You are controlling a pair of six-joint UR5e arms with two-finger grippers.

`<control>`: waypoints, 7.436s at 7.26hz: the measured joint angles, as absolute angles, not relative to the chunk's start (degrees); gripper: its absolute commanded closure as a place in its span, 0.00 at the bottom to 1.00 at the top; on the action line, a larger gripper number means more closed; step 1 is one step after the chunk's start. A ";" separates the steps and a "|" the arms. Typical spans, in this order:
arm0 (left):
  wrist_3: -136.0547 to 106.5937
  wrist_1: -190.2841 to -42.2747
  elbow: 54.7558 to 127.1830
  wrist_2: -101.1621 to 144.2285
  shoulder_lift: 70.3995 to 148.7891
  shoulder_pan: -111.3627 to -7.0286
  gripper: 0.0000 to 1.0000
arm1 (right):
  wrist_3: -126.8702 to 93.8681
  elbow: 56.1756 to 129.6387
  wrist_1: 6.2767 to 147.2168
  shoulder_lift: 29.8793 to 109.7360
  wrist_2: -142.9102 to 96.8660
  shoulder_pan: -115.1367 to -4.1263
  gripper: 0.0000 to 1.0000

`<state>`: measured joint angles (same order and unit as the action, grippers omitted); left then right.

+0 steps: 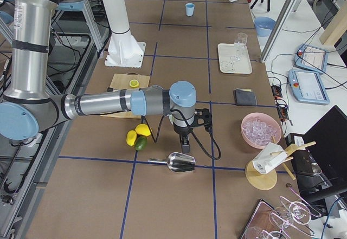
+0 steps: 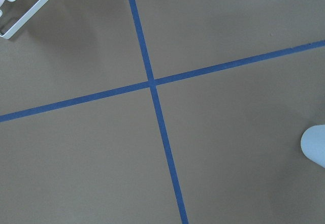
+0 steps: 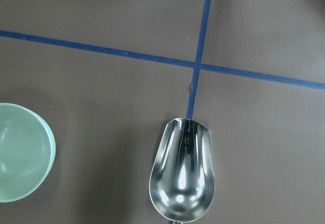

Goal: Pour ice into bowl

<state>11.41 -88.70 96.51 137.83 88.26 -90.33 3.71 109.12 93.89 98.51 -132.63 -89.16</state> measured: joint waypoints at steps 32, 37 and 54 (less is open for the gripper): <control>11.48 -88.68 96.29 137.82 87.66 -90.26 0.00 | -63.01 112.24 64.19 80.66 -122.84 -46.36 1.00; 11.43 -88.68 96.45 137.81 87.63 -90.26 0.00 | -78.62 99.71 85.88 51.80 -110.33 -32.33 1.00; 11.46 -88.63 96.23 137.73 87.88 -90.26 0.00 | -58.99 91.76 83.66 53.10 -114.58 -45.78 0.00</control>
<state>11.46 -88.63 96.23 137.73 87.88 -90.26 -58.99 91.76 83.66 53.10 -114.58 -45.78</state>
